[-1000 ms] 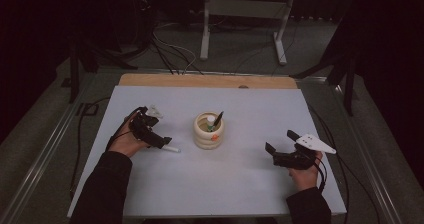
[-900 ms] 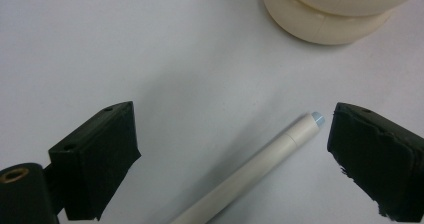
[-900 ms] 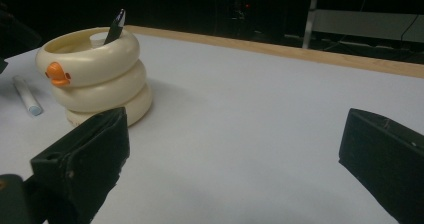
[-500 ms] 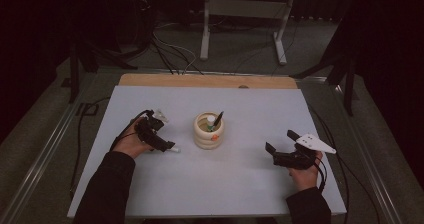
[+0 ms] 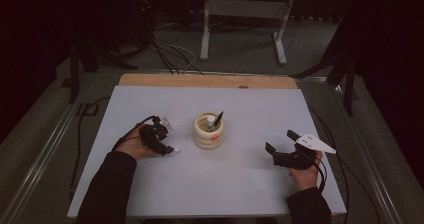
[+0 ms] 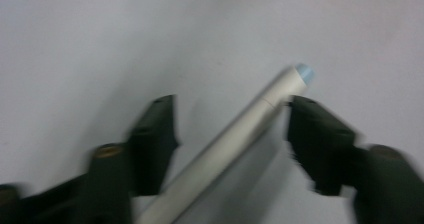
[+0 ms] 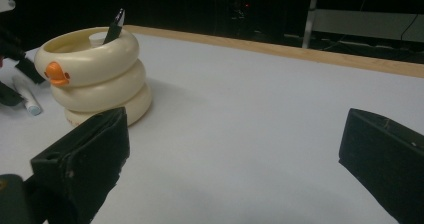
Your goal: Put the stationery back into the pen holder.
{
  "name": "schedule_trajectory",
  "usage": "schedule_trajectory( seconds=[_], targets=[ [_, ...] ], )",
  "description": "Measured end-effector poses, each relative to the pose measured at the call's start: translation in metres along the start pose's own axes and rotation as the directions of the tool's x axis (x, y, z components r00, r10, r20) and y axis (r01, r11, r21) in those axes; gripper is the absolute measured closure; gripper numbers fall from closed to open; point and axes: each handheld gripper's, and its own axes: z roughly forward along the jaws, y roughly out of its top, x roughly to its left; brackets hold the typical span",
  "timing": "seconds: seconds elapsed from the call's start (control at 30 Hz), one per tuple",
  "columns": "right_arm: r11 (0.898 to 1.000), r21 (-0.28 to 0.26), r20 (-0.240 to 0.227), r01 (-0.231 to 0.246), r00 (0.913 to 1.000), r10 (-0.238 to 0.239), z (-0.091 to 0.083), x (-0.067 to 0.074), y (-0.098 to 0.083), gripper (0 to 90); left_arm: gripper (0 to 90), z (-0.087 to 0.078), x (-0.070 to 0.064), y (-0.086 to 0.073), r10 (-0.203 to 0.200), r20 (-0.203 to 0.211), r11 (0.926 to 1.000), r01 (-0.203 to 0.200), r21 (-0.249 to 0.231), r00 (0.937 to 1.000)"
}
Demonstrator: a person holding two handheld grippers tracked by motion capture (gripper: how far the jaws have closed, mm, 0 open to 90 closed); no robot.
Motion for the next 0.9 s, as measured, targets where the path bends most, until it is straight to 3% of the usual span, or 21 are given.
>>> schedule_trajectory(
  seconds=[0.07, 0.17, 0.33, 0.53, 0.8, 0.9],
  targets=[
    [1.000, 0.002, -0.001, 0.000, 1.0000, 0.000, 0.0002, 0.0001, -0.0001, 0.0, 56.2, 0.0027, -0.0021, 0.0002, 0.023, 0.015, 0.9996, -0.023, 0.017, 0.9996],
    [1.000, 0.003, -0.002, 0.001, 1.0000, -0.001, 0.0005, 0.0005, -0.0001, 0.0, 61.5, 0.0031, -0.0025, 0.0015, 0.032, 0.029, 0.9988, -0.033, 0.036, 0.9991],
    [1.000, 0.002, -0.003, 0.000, 1.0000, 0.000, 0.0002, 0.0007, 0.0000, 0.0, 79.0, 0.0021, -0.0016, 0.0035, 0.039, 0.044, 0.9965, -0.042, 0.072, 0.9983],
    [1.000, 0.004, -0.004, 0.005, 1.0000, -0.005, 0.0007, 0.0009, -0.0002, 0.0, 79.6, 0.0026, -0.0013, 0.0069, 0.024, 0.045, 0.9948, -0.029, 0.098, 0.9987],
    [1.000, 0.007, -0.005, 0.003, 1.0000, -0.003, 0.0013, 0.0014, -0.0005, 0.0, 79.7, 0.0014, 0.0018, 0.0028, -0.013, 0.059, 0.9978, 0.009, 0.066, 0.9982],
    [1.000, 0.008, -0.006, 0.003, 1.0000, -0.003, 0.0015, 0.0015, -0.0005, 0.0, 79.7, -0.0004, 0.0030, 0.0020, -0.020, 0.039, 0.9980, 0.017, 0.062, 0.9990]
  ],
)
